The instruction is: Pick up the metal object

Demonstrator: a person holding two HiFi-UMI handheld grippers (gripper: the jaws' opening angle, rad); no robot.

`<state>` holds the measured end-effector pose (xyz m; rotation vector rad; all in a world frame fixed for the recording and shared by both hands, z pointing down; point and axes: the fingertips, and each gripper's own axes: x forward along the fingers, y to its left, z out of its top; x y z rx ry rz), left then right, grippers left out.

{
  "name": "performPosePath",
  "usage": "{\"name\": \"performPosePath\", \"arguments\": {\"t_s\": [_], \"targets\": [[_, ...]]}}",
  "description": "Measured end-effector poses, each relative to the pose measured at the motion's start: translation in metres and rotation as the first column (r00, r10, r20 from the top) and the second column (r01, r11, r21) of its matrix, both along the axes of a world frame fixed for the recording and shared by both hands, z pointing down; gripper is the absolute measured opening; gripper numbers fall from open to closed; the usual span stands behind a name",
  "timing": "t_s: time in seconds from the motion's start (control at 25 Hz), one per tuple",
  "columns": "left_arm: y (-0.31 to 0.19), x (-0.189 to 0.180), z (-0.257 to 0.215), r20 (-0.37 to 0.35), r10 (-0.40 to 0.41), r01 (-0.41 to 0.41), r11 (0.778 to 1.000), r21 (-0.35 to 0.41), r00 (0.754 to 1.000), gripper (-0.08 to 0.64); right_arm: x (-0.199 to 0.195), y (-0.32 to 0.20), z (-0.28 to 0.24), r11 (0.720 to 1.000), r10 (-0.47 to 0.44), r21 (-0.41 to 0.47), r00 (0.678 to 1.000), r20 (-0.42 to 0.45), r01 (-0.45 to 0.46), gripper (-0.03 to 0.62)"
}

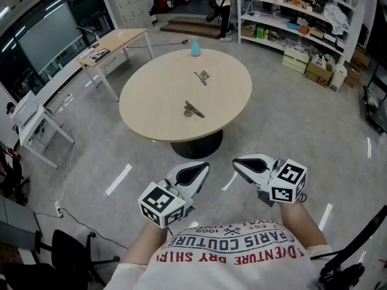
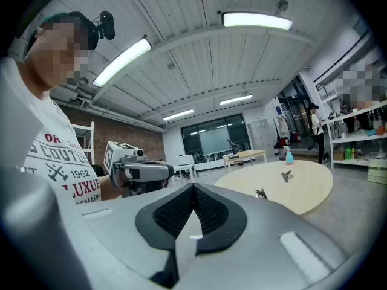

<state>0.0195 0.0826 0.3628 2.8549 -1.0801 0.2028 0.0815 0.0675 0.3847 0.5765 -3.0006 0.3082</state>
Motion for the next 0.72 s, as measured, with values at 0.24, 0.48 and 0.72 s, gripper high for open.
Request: {"name": "performPosePath", "arguments": {"t_s": [0.24, 0.48, 0.72], "targets": [[-0.037, -0.011, 0.012, 0.001, -0.033, 0.033, 0.999, -0.018, 0.999, 0.003, 0.004, -0.044, 0.003, 1.0, 0.02, 0.004, 1.0, 0.019, -0.02, 0.002], [-0.1, -0.03, 0.018, -0.025, -0.048, 0.047, 0.998, -0.038, 0.999, 0.003, -0.011, -0.1, 0.01, 1.0, 0.017, 0.0, 1.0, -0.005, -0.017, 0.002], [-0.195, -0.059, 0.041, -0.015, -0.026, 0.025, 0.996, -0.086, 1.0, 0.003, -0.038, -0.193, 0.024, 0.998, 0.042, -0.047, 0.999, -0.004, -0.042, 0.002]]}}
